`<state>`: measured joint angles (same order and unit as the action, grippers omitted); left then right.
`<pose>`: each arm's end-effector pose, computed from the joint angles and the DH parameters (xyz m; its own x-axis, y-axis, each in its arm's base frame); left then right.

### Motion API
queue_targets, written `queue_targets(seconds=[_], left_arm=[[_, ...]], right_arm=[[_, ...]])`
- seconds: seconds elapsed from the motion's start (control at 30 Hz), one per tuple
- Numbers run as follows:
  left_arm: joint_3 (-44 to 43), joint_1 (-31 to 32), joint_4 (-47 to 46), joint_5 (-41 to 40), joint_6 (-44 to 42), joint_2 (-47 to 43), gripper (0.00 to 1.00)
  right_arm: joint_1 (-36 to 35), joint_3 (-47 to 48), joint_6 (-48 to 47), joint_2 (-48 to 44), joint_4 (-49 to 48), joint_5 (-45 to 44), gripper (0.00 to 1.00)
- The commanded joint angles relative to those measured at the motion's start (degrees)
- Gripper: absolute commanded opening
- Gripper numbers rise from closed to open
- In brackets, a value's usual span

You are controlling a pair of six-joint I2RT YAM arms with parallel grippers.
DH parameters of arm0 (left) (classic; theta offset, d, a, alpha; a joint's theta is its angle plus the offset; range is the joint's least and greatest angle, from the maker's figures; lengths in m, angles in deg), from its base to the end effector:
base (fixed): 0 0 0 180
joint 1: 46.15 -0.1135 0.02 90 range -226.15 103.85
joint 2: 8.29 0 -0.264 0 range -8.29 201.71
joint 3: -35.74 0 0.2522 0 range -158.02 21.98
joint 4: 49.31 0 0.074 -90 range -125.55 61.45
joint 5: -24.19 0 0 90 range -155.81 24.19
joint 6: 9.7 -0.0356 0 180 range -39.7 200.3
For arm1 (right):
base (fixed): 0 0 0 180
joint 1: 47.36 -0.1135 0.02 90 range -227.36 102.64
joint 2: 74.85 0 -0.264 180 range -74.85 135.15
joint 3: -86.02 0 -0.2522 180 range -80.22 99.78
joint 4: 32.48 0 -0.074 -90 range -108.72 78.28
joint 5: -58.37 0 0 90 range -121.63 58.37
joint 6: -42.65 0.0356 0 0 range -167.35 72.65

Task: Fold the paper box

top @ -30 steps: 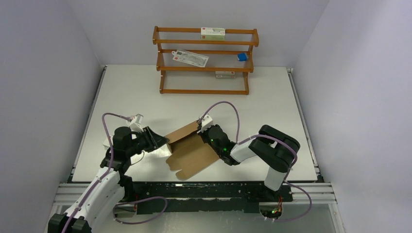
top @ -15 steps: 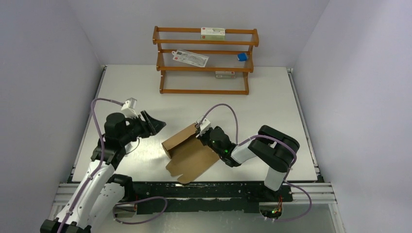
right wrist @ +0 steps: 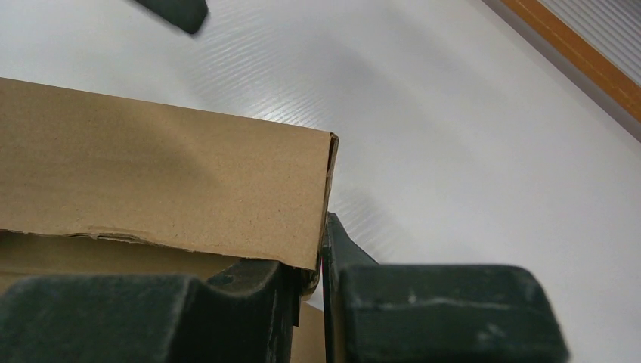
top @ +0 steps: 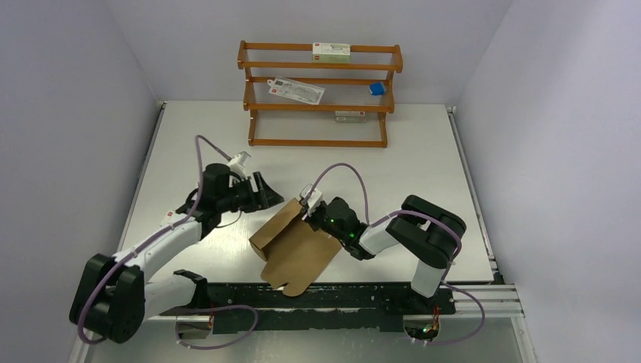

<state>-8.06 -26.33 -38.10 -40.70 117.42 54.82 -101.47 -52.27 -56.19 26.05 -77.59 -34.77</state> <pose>0.2114 -0.0922 0.2116 -0.7738 -0.3020 -0.5568 0.2307 0.6843 -0.6917 0.1806 0.2462 0.1295 -0.0214 -0.2913 -0.9564 -0.7905 0.5906 -0.1622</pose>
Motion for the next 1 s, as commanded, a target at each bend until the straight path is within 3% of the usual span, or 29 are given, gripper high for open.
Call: queue_targets(seconds=[0.0,0.27,0.97], left_arm=[[-0.94,4.71,-9.98,-0.84,1.90,4.60,0.72],[-3.00,11.59,-15.23,-2.07,4.00,13.32,0.70],[1.39,16.23,-21.57,-1.82,9.52,12.84,0.60]], right_arm=[[-0.57,-0.26,-0.89,1.14,3.02,2.87,0.06],[-0.69,-0.45,0.12,1.30,1.93,1.15,0.07],[-1.05,-2.37,11.01,3.14,-5.84,-15.61,0.09]])
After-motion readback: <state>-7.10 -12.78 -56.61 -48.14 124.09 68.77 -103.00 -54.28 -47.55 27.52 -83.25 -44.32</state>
